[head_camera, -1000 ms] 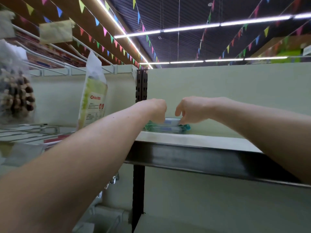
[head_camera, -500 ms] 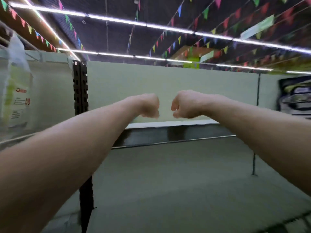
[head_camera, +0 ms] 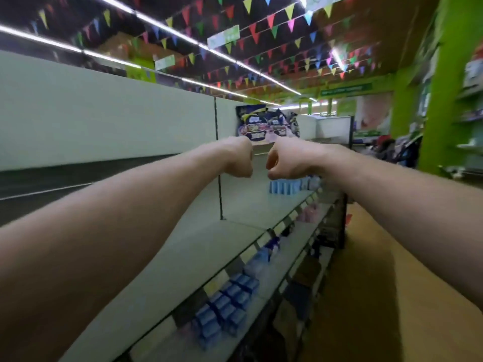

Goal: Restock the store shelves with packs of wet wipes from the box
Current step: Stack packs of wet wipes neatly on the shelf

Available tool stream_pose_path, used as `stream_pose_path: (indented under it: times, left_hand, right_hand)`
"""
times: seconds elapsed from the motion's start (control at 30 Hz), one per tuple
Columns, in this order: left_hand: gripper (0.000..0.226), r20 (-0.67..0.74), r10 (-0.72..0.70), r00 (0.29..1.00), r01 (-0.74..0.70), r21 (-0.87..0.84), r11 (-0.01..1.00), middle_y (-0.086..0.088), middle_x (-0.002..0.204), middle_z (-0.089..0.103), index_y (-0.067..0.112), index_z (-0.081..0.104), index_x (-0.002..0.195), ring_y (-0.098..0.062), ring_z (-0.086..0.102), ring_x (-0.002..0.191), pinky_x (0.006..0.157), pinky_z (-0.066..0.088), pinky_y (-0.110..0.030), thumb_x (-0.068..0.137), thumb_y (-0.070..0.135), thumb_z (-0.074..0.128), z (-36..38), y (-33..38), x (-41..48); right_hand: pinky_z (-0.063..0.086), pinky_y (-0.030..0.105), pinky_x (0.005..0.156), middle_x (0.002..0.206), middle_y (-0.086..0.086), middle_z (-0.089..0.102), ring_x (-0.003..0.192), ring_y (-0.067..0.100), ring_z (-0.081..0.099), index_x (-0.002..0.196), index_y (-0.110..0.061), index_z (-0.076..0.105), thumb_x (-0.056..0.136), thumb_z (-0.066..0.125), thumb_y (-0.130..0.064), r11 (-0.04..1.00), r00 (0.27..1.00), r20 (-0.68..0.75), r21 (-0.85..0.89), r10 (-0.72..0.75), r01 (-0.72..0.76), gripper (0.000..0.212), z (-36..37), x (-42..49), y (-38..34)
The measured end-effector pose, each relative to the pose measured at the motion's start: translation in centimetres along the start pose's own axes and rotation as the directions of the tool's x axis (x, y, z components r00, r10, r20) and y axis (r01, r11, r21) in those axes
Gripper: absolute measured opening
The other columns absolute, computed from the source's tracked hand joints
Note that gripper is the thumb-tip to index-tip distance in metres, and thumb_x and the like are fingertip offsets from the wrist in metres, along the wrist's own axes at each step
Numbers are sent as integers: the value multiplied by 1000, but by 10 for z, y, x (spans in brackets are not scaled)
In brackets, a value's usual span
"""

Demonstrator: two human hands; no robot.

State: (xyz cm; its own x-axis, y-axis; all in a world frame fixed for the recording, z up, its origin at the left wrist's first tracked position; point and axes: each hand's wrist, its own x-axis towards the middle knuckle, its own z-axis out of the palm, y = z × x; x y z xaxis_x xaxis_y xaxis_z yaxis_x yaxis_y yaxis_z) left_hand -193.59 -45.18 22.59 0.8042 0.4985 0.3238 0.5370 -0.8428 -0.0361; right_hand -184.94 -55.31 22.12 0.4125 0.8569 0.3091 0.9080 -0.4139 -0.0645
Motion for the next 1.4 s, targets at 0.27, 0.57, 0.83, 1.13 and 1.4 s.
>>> stream_pose_path:
  times: [0.27, 0.57, 0.83, 1.13, 1.4]
  left_hand:
    - [36, 144, 250, 958, -235, -115, 965, -6, 111, 67, 13, 64, 120, -22, 66, 93, 84, 56, -36, 86, 25, 63, 60, 182, 29]
    - [31, 205, 472, 857, -430, -219, 876, -4, 104, 62, 13, 61, 117, -21, 61, 92, 80, 54, -32, 88, 21, 64, 117, 371, 25]
    - [44, 277, 692, 667, -635, -275, 722, -7, 122, 58, 13, 51, 133, -23, 56, 106, 80, 45, -29, 91, 20, 61, 167, 502, -4]
    - [40, 397, 850, 347, -791, -363, 493, -12, 128, 58, 6, 57, 129, -28, 56, 112, 90, 45, -33, 92, 20, 58, 243, 601, -38]
    - [21, 444, 893, 71, -802, -507, 316, -14, 96, 64, 3, 68, 99, -25, 57, 83, 69, 45, -33, 87, 19, 62, 314, 659, -85]
  right_hand:
    - [57, 33, 74, 102, 10, 71, 90, 26, 67, 105, -8, 70, 87, 62, -23, 948, 945, 82, -63, 315, -311, 25, 9, -99, 164]
    - [53, 27, 65, 100, 5, 69, 86, 19, 66, 103, -14, 68, 87, 66, -25, 825, 810, 159, -76, 565, -560, 20, 32, -214, 316]
    - [46, 24, 63, 92, 5, 66, 81, 20, 63, 101, -15, 69, 87, 65, -22, 693, 664, 250, -47, 705, -719, 17, 68, -307, 396]
    - [53, 29, 74, 93, 5, 68, 88, 24, 62, 95, -14, 71, 86, 61, -18, 441, 391, 358, -65, 848, -895, 14, 119, -407, 436]
    - [56, 30, 63, 94, 13, 70, 74, 29, 67, 102, -8, 72, 86, 61, -19, 180, 145, 434, -40, 889, -983, 23, 169, -475, 443]
